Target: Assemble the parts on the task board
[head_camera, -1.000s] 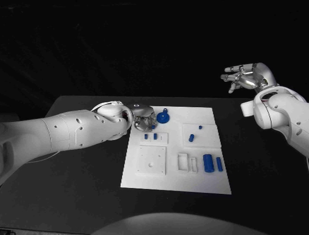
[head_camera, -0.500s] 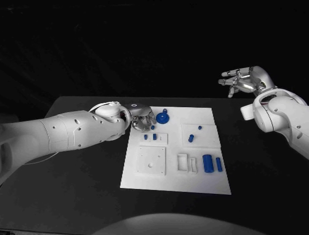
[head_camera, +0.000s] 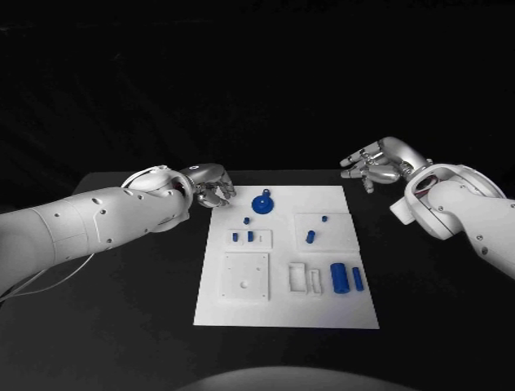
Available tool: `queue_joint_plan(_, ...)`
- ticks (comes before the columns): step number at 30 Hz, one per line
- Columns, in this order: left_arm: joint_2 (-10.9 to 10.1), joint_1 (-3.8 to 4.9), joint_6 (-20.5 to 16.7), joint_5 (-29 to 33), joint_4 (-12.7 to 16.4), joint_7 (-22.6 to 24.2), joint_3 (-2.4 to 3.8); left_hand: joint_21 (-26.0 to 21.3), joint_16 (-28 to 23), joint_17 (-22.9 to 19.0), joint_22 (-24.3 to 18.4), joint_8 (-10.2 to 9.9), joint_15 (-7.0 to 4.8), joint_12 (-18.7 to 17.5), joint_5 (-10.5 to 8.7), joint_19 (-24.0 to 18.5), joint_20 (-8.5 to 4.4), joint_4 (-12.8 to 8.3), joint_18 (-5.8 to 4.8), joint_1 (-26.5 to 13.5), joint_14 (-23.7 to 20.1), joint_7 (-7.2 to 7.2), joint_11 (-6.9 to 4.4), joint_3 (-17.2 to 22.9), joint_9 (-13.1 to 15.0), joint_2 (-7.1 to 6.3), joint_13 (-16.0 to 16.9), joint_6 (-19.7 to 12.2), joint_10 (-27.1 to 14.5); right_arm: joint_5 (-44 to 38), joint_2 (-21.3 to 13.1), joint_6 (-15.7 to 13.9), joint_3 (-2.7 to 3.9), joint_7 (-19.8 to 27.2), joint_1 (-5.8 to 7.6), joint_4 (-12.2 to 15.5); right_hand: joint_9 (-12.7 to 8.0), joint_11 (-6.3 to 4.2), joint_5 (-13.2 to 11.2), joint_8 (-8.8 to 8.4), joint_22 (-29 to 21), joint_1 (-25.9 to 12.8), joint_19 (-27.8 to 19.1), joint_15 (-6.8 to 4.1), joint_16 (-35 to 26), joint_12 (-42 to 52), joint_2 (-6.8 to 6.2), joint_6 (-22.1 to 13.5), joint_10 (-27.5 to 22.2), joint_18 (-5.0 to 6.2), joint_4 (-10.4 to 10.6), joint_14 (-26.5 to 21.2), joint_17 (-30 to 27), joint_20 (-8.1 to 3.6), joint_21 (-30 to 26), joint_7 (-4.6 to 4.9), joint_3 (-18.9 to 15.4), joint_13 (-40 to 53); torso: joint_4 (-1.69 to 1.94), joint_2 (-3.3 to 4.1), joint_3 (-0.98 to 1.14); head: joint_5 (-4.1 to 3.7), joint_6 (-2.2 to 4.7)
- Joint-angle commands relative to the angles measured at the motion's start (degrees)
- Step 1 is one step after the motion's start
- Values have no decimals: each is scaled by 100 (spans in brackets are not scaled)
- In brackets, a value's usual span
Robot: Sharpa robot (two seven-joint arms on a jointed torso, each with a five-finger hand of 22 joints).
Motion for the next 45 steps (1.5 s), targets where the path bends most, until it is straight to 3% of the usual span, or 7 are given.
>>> queue_joint_plan(1, -50, 33, -447, 1178, 10, 238, 79, -169, -278, -109, -139, 0, -57, -5, 39, 3, -56, 42, -52, -49, 48, -21, -27, -109, 2, 71, 4, 96, 160, -1461, -48, 449, -6, -427, -63, 158, 10, 5, -121, -13, 14, -13, 198, 19, 21, -29, -82, 101, -37, 100, 1, 33, 8, -12, 23, -17, 84, -8, 10, 1, 6, -69, 52)
queue_joint_plan(7, -164, 71, -792, 2776, 184, 531, 176, -876, -1470, -540, -617, 0, 87, -7, -39, -416, 42, 141, -201, -129, -394, 25, 96, -244, 2, 104, 2, 115, -128, -2246, -91, 478, -178, -755, -173, 386, -12, 78, -446, -20, 24, -68, 194, 60, 12, -38, -184, 32, -256, 88, 23, 34, 5, 13, 15, 13, 276, -25, -2, 8, -4, -121, 64)
queue_joint_plan(13, -307, 81, -702, 4492, 536, 985, 208, -1994, -3929, -1427, -1973, 6, 530, 3, -82, -1089, 487, 317, -309, -279, -751, 75, 263, -371, 4, 175, 2, 51, -384, -2768, -22, 235, -500, -1002, -219, 453, -30, 173, -687, -18, 21, -127, 212, 118, 7, -43, -377, -130, -562, 137, 70, 41, -22, 72, 6, 48, 502, -29, 10, 5, 2, -142, 75)
queue_joint_plan(19, -432, 84, -558, 4957, 885, 1280, 214, -1985, -4946, -1427, -3138, 5, 557, -10, -80, -961, 529, 288, -289, -173, -357, 37, 242, -618, 3, 236, -4, 56, -384, -2985, 113, -16, -673, -1108, -238, 375, -29, 207, -871, -12, 0, -101, 230, 145, 31, -40, -614, -193, -654, 185, 221, 48, -52, 108, 44, 80, 843, -29, 23, 8, -1, -153, 73)
queue_joint_plan(28, -498, 88, -555, 5109, 1088, 1407, 216, -1957, -4988, -1347, -3938, 5, 573, -11, -77, -802, 530, 285, -312, -147, -380, 59, 268, -749, 2, 265, -4, 31, -426, -3116, 349, -307, -880, -1151, -249, 127, -30, 223, -942, -17, -24, -32, 230, 152, 54, -44, -762, -276, -690, 217, 354, 47, -82, 117, 130, 106, 1003, -30, 13, 11, -3, -125, 71)
queue_joint_plan(38, -497, 96, -517, 5146, 1089, 1399, 216, -1948, -4986, -1336, -4153, 5, 574, -10, -82, -758, 530, 286, -315, -145, -385, 59, 270, -777, 2, 270, -4, 26, -438, -3121, 482, -355, -955, -1131, -249, 4, -30, 209, -1026, -17, -18, -38, 225, 137, 78, -44, -812, -275, -627, 197, 411, 57, -89, 105, 290, 110, 1299, -31, 8, 9, -6, -97, 56)
queue_joint_plan(45, -474, 99, -483, 5153, 1086, 1382, 215, -1940, -4986, -1331, -4263, 4, 574, -10, -79, -735, 527, 285, -317, -139, -387, 64, 273, -787, 2, 276, -4, 18, -442, -3103, 539, -254, -1023, -1112, -248, -30, -21, 150, -1201, -11, 47, -18, 232, 100, 96, -41, -716, -131, -441, 165, 422, 64, -75, 73, 430, 75, 1581, -26, 7, 10, -6, -84, 48)
